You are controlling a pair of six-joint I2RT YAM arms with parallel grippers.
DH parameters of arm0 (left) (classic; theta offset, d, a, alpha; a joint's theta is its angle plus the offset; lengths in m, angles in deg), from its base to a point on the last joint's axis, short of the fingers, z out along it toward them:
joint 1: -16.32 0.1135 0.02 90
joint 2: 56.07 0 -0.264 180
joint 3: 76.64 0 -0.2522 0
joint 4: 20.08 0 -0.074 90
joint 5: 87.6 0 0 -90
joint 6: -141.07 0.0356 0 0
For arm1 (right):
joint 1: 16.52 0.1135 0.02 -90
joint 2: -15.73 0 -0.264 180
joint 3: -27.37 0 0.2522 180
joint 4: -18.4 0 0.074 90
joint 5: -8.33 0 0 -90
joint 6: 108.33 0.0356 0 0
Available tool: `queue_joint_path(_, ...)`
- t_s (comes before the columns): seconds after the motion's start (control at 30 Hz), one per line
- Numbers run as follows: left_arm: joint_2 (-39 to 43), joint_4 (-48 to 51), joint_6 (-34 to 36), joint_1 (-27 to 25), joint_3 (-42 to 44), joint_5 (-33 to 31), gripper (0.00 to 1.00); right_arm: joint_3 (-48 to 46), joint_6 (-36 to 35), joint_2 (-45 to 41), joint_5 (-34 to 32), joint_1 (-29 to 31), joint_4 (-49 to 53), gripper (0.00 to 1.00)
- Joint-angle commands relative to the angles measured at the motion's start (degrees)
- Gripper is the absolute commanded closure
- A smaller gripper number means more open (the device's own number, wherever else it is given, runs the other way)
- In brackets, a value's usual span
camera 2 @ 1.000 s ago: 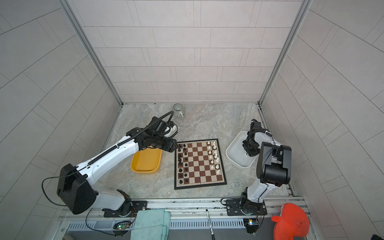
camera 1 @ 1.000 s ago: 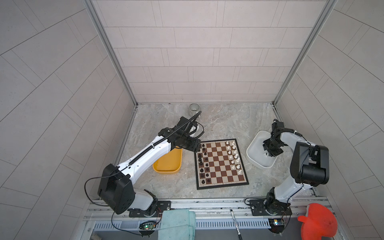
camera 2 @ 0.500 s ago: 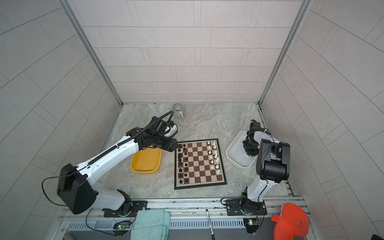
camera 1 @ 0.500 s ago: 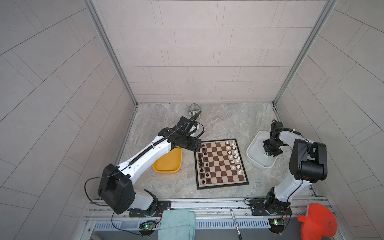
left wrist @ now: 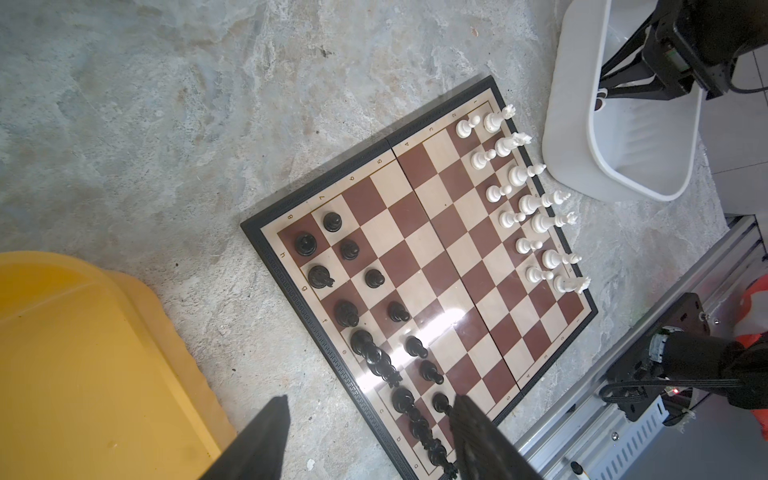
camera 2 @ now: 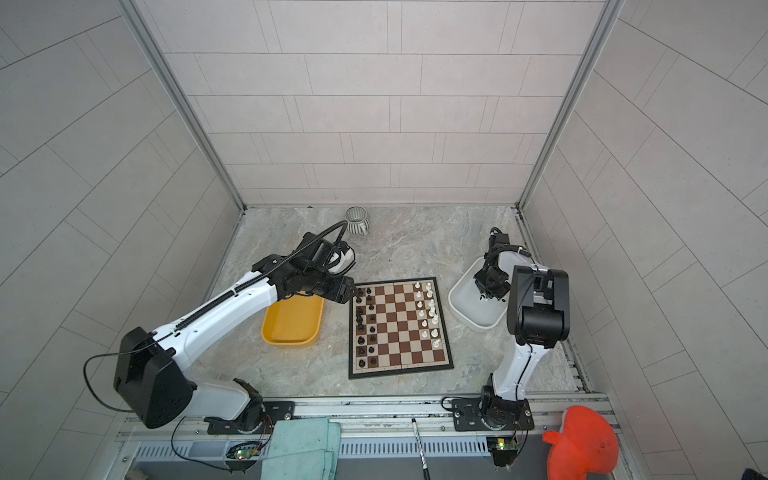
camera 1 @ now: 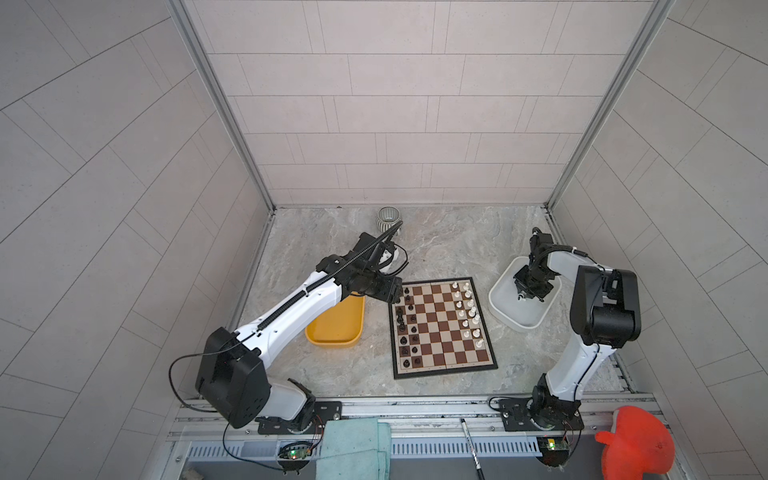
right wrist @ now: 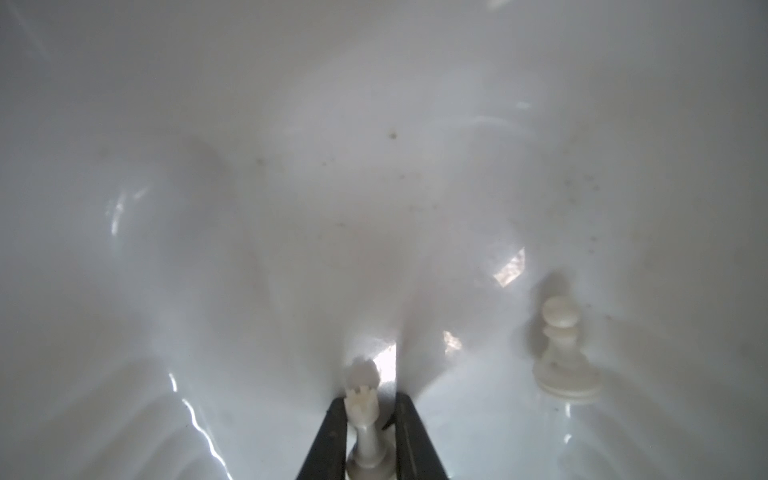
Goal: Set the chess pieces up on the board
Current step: 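Lower the right gripper into the white tray and grasp a white piece, then lift the white piece with the right gripper out of the tray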
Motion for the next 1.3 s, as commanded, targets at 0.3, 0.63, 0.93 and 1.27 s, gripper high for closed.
queue_joint_path(0.3,0.6,-1.0,-0.3,0.5,0.7,1.2,0.32,-3.1,-9.8,-1.3,1.1,1.8,1.2,0.65)
queue_joint_path(0.63,0.8,-1.4,-0.8,0.6,1.1,1.7,0.32,-5.2,-10.4,-2.0,0.6,2.1,2.0,0.73)
queue_joint_path(0.93,1.0,-1.7,-1.0,0.8,1.1,2.0,0.32,-6.1,-11.2,-3.5,-0.5,2.9,2.5,0.82)
queue_joint_path(1.27,0.4,-2.2,-1.4,0.8,1.2,3.0,0.32,-7.3,-16.1,-13.7,-0.7,4.3,-1.7,0.94)
